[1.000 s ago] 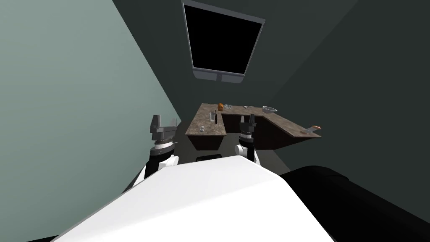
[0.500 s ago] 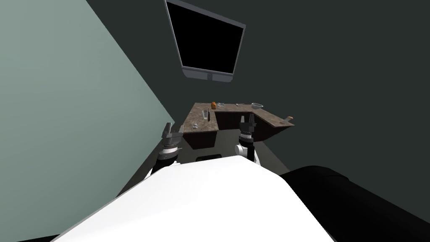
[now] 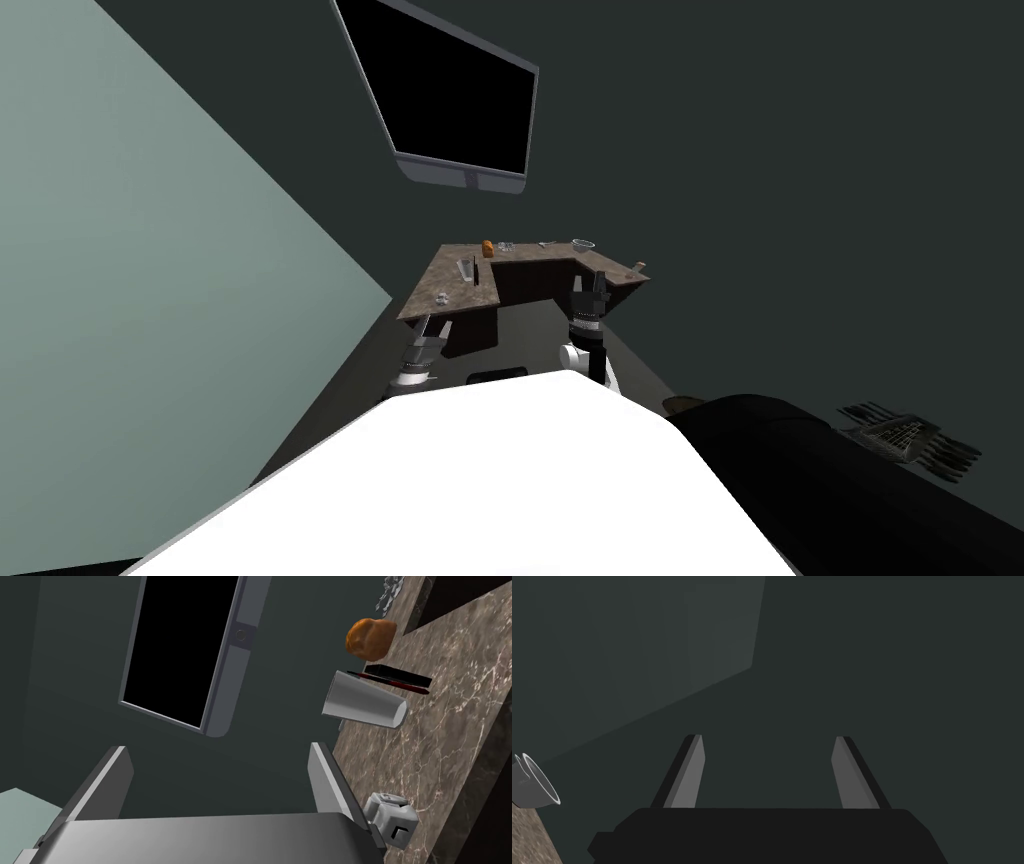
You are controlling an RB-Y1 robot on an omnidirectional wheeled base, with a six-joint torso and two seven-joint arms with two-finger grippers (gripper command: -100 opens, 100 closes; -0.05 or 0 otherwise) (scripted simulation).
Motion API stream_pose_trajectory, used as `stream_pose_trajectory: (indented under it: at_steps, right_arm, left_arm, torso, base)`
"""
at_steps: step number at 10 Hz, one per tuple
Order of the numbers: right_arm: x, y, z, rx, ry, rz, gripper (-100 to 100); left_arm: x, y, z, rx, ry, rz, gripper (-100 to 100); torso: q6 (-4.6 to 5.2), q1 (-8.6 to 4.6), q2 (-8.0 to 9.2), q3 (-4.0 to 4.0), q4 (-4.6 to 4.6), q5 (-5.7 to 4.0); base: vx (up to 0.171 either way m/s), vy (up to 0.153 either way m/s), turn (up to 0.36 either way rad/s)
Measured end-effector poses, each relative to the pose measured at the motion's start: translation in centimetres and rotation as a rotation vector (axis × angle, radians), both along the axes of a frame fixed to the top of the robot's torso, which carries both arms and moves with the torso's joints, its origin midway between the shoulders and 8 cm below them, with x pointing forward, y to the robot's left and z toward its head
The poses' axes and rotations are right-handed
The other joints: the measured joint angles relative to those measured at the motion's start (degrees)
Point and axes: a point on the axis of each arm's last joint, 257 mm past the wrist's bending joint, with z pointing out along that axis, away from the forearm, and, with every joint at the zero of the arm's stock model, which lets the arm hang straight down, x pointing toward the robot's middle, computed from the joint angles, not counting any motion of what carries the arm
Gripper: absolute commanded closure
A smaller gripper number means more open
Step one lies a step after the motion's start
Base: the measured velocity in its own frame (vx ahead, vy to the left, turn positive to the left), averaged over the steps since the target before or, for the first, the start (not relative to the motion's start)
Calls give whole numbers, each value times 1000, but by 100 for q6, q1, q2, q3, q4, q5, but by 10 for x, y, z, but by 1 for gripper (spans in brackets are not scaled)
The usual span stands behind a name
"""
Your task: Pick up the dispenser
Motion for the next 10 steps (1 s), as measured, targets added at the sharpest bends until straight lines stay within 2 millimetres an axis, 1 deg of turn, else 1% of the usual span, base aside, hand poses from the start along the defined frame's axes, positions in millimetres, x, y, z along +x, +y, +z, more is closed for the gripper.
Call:
stream_pose_trajectory:
  at_steps: [1,2,3,4,5,6,7,8,9,10]
  right_arm:
    - [0,0,0,0,0,0,0]
    - [0,0,0,0,0,0,0]
    - [0,0,0,0,0,0,0]
    - [0,0,0,0,0,0,0]
    - [0,0,0,0,0,0,0]
    - [0,0,0,0,0,0,0]
    - [0,0,0,0,0,0,0]
    - [0,0,0,0,0,0,0]
    - [0,0,0,0,0,0,0]
    - [0,0,0,0,0,0,0]
  left_arm:
    - [-2,-2,-12,0,32,-13,-100]
    - [-9,0,-30,4,80,-29,-100]
    - [-14,0,-54,5,141,-47,-100]
    - [-20,0,-65,12,177,-60,-100]
    - [-31,1,-83,19,229,-74,-100]
    - [-36,2,-92,26,257,-85,-100]
    - [-42,4,-109,36,306,-97,-100]
    - [-49,8,-120,48,341,-106,-100]
    - [-60,11,-139,59,391,-116,-100]
    - [-69,13,-147,71,423,-126,-100]
  torso:
    - [-2,9,-10,-5,-2,1]
    - [0,17,-13,-8,-3,3]
    - [1,12,-12,-7,-3,3]
    - [-3,21,-15,-8,-3,3]
    - [-1,22,-19,-11,-4,4]
    - [-3,30,-26,-14,-5,5]
    - [-1,25,-27,-15,-6,5]
    - [-3,34,-30,-17,-6,6]
    - [-1,32,-31,-18,-6,7]
    - [-4,35,-31,-18,-6,6]
  base:
    - [-52,-104,-213]
    - [-62,-123,-285]
    - [-46,-97,-119]
    - [-31,-99,-184]
    - [-15,-76,-104]
    - [-16,-98,-192]
    - [-7,-73,-108]
    - [0,-79,-197]
    - [-3,-70,-91]
    - [-11,-90,-192]
